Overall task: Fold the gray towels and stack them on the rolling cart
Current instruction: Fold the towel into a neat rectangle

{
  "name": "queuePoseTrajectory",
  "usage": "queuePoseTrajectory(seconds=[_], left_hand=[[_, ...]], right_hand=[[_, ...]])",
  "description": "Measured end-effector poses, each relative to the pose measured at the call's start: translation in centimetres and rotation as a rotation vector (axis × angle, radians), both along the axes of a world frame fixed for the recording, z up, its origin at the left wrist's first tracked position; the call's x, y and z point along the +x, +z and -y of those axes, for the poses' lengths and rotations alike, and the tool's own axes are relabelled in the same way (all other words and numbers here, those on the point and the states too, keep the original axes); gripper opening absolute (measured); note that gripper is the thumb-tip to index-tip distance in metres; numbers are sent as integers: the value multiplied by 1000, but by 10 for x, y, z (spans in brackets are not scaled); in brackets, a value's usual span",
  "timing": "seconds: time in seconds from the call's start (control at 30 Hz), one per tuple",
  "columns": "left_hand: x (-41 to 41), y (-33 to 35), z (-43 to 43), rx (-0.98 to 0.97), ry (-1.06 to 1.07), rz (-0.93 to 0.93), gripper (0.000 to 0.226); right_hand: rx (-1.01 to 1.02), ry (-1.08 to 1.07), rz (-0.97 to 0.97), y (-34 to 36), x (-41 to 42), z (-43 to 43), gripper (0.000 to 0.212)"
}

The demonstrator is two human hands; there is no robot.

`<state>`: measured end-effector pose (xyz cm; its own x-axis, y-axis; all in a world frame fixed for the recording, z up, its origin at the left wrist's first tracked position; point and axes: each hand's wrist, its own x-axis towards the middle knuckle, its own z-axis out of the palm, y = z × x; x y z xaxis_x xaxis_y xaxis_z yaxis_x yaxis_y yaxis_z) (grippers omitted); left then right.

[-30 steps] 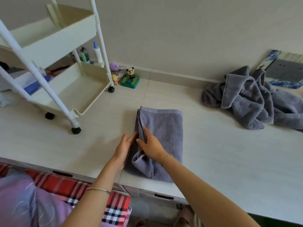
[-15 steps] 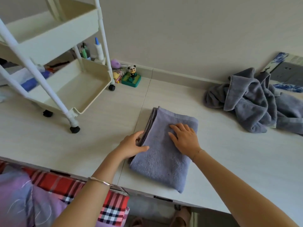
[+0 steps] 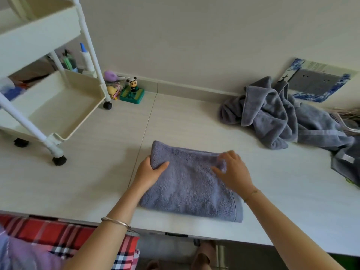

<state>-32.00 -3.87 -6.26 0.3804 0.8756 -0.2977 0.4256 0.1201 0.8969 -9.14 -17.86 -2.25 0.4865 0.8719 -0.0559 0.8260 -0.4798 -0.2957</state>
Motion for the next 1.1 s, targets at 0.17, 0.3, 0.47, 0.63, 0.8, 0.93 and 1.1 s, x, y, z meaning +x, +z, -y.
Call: queuePoseTrajectory(seconds=[0.17, 0.3, 0.47, 0.63, 0.8, 0.93, 1.1], left_hand=[[-1, 4, 3, 17, 10, 78, 18], [0, 16, 2, 131, -37, 119, 11], [0, 12, -3, 108, -111, 82, 20], [5, 22, 4, 71, -134, 199, 18], [-1, 16, 0, 58, -72, 173, 13], [-9, -6, -5, 60, 53, -31, 32], [-6, -4, -9, -5, 45, -131, 35]], right_hand=[[-60, 30, -117, -24, 33, -15, 46], [149, 60, -280, -25, 45, -15, 21], [84, 153, -187, -23, 52, -12, 46], [108, 345, -355, -11, 19, -46, 95], [-204, 456, -154, 7, 5, -78, 49], [-438, 414, -242, 8, 35, -66, 39], [-353, 211, -397, 9, 80, -33, 41]])
